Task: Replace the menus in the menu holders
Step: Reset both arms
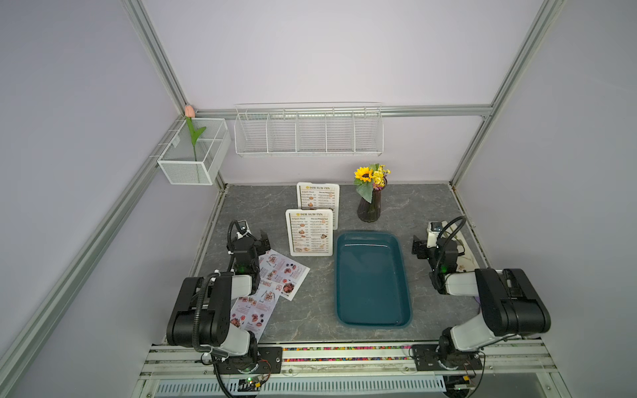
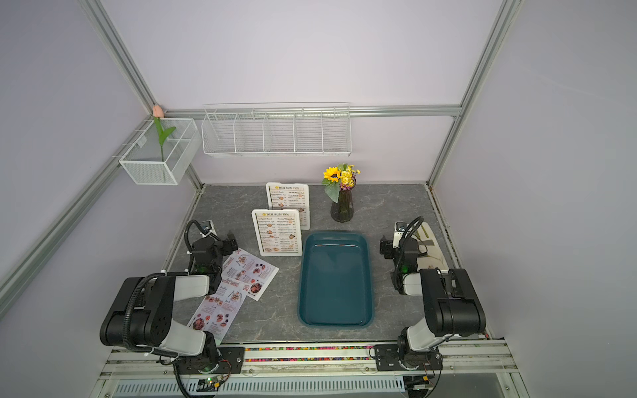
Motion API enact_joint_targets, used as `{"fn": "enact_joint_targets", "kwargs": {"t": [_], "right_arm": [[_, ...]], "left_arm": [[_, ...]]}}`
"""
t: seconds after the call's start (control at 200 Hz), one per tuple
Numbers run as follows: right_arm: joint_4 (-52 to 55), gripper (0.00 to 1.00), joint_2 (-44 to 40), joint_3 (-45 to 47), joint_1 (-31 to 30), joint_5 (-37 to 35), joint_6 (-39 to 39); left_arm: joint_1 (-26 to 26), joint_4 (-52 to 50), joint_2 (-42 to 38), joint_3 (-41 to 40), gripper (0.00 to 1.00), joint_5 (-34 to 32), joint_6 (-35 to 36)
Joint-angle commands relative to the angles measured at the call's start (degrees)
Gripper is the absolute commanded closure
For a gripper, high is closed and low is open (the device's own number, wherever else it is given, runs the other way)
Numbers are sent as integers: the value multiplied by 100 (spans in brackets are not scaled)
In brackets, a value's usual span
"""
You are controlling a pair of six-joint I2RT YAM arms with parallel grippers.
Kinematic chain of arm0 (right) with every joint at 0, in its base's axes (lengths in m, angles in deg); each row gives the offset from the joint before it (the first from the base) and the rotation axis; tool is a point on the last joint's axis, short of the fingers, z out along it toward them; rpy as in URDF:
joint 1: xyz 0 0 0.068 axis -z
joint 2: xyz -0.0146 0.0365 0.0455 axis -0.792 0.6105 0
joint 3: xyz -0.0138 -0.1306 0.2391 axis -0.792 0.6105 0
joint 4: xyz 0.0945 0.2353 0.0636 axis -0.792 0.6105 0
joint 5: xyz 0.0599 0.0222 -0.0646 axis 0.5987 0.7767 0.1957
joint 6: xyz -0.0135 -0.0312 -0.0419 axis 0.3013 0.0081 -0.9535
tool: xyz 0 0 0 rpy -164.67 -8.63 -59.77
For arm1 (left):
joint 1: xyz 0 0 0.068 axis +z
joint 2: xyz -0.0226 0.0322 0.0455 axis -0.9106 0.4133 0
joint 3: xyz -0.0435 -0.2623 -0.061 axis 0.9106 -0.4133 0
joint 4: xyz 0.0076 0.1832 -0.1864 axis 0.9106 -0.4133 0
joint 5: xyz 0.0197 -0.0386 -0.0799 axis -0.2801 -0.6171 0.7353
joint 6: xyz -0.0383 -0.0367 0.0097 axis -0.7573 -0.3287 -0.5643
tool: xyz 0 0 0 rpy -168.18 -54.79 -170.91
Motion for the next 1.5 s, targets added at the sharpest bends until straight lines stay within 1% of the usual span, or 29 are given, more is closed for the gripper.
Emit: {"fn": "enact_joint_targets", "kwargs": {"t": [0.0,0.77,0.805,0.88,0.955,0.985,1.02,1.05,1.11,1.135,1.175,1.185,1.255,1.495], "right_arm": [[-155,11,-35,-23,25,52,-41],[-154,11,-35,-21,32,52,-41],[-155,11,-35,-25,32,52,-41],[-149,11,-35,-23,26,54,-42],[-154,11,-35,-24,26,53,-45],[-151,11,-35,-23,29,52,-42],[-155,11,-37,-23,30,53,-41],[-155,11,-35,-23,31,54,-46],[-155,11,-35,-23,29,56,-41],[-155,11,-35,-27,32,51,-41],[-155,11,-35,-23,28,53,-46],[-155,11,-35,-23,26,55,-42],[-152,11,-35,-23,26,53,-42],[-153,11,-35,-23,32,52,-42]], "left_arm": [[-10,-77,19,140,2,13,-4],[-43,-37,23,130,2,4,40],[-42,-79,38,161,2,-165,-65],[-46,-37,16,125,2,-187,-35],[-230,107,40,71,2,-112,240],[-227,57,90,139,2,-81,215],[-107,-40,66,163,2,64,123],[-80,-107,35,183,2,-168,-32],[-86,260,-2,-33,2,-685,-227],[-91,339,-26,-100,2,-457,-59],[-86,169,37,41,2,414,368],[-91,85,64,110,1,495,392],[-95,-131,45,194,2,120,128],[-93,-111,58,193,2,121,125]]}}
